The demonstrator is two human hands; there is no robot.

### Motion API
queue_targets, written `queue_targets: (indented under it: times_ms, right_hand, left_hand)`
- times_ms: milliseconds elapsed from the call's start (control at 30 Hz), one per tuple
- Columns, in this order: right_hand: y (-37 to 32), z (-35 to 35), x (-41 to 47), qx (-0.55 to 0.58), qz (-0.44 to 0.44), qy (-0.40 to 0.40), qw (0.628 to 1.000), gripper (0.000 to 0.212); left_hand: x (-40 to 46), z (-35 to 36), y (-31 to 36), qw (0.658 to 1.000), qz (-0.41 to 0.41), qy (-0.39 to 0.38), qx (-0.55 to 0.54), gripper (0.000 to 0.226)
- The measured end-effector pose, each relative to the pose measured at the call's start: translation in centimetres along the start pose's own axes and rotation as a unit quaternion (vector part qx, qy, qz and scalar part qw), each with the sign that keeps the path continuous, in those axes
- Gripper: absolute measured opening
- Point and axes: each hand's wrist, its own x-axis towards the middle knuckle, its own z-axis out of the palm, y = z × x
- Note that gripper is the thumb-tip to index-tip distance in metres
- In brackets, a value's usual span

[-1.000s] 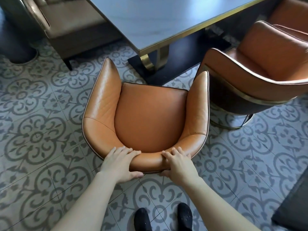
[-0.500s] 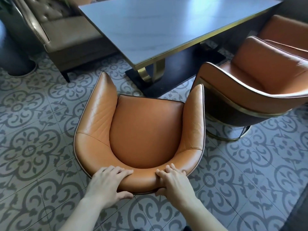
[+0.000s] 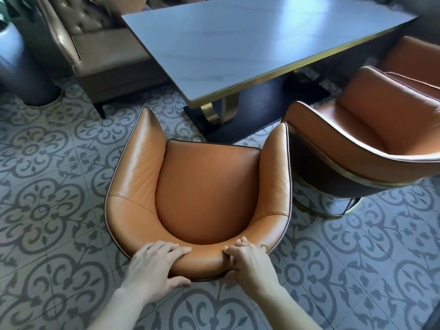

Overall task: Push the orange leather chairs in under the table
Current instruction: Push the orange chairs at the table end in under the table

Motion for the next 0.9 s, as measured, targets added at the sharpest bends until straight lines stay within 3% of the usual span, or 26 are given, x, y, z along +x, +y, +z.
queue_targets:
  times_ms: [400, 900]
  right_hand:
    - [1.9, -2.8, 6.2, 0.027, -0.031, 0.024, 0.999, 0.038]
    - [0.0, -6.6, 15.0, 0.068, -0.001, 0.047, 0.997, 0.055]
  left_hand:
    - [5.5, -2.0, -0.5, 0.998, -0.045, 0.013, -0.039, 0.080]
    - [14.2, -6.1, -6.7, 0.998, -0.038, 0.015, -0.044, 0.081]
